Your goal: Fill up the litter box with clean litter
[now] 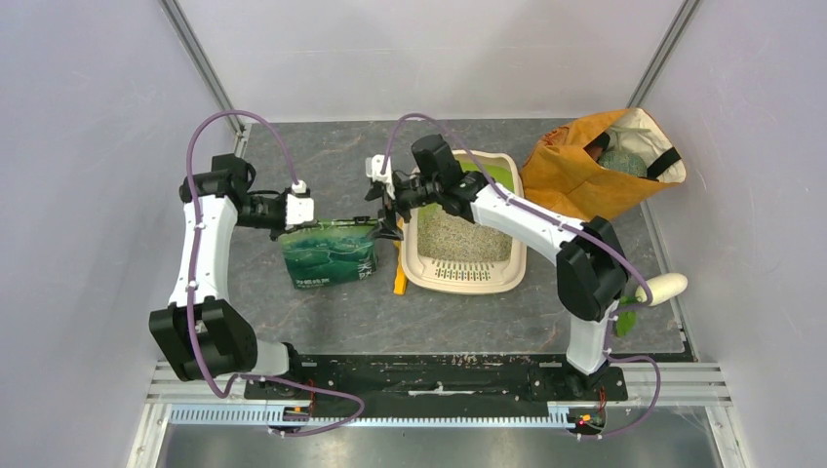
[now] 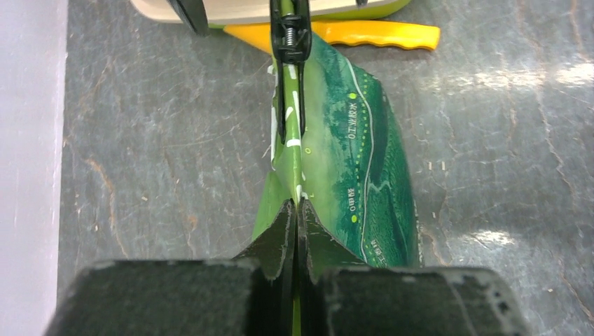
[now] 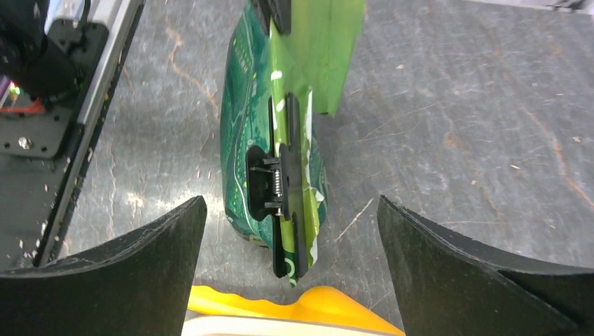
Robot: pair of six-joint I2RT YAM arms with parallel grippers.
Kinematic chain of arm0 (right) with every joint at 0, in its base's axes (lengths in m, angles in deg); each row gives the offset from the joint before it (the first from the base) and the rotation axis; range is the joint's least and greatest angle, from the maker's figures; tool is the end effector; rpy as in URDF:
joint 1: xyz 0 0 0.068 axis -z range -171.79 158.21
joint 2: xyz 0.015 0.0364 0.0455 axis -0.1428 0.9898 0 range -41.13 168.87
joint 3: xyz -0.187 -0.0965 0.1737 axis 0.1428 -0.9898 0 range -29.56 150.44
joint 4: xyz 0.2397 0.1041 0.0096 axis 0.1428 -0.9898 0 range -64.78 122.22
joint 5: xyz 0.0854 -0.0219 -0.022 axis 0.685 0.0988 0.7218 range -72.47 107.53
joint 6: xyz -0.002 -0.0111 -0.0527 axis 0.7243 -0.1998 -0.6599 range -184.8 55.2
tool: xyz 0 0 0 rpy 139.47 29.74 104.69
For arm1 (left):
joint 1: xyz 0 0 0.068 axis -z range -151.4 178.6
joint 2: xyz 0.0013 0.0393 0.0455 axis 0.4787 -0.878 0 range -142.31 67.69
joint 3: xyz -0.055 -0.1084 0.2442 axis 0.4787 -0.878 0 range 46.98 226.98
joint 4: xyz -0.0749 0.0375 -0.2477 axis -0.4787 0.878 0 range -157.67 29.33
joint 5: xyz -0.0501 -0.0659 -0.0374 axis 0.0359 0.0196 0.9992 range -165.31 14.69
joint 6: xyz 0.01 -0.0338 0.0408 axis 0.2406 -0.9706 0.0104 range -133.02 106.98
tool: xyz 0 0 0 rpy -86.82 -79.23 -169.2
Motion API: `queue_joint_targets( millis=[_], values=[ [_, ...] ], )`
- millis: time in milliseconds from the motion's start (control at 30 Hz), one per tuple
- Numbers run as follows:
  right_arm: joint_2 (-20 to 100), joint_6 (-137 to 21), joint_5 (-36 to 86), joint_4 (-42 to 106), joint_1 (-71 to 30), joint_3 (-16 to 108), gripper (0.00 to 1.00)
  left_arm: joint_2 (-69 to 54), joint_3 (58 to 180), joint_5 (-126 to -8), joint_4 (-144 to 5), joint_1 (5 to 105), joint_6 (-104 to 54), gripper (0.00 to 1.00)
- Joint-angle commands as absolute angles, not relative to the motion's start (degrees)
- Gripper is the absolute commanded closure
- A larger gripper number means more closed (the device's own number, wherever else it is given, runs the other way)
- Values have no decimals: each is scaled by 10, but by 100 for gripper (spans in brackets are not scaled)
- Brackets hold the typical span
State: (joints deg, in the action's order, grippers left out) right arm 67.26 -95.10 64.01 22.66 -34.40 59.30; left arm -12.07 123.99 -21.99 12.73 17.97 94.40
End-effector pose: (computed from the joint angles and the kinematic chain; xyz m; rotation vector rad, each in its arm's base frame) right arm 0.3067 0.3171 0.2907 -1.5780 1.2950 0.9698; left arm 0.2333 0.0147 0.3268 1.7233 1.4401 -0.4650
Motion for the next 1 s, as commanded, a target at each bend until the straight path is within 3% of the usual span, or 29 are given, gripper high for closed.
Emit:
queue_joint_targets(
  millis=[0, 433, 767, 900, 967],
  values=[
    [611, -858, 620, 243, -320, 646, 3, -99, 1224, -198, -14, 178, 787, 98],
    [507, -856, 574, 182, -269, 590, 3, -96, 1205, -187, -398, 148, 455, 98],
    [468, -839, 544, 166, -254, 547, 3, -165, 1144, -226, -425, 141, 442, 98],
    [455, -841, 540, 159, -251, 532, 3, -250, 1170, -290, -279, 144, 536, 98],
    [449, -844, 537, 151, -251, 531, 3, -249, 1168, -293, -281, 140, 524, 98]
  ],
)
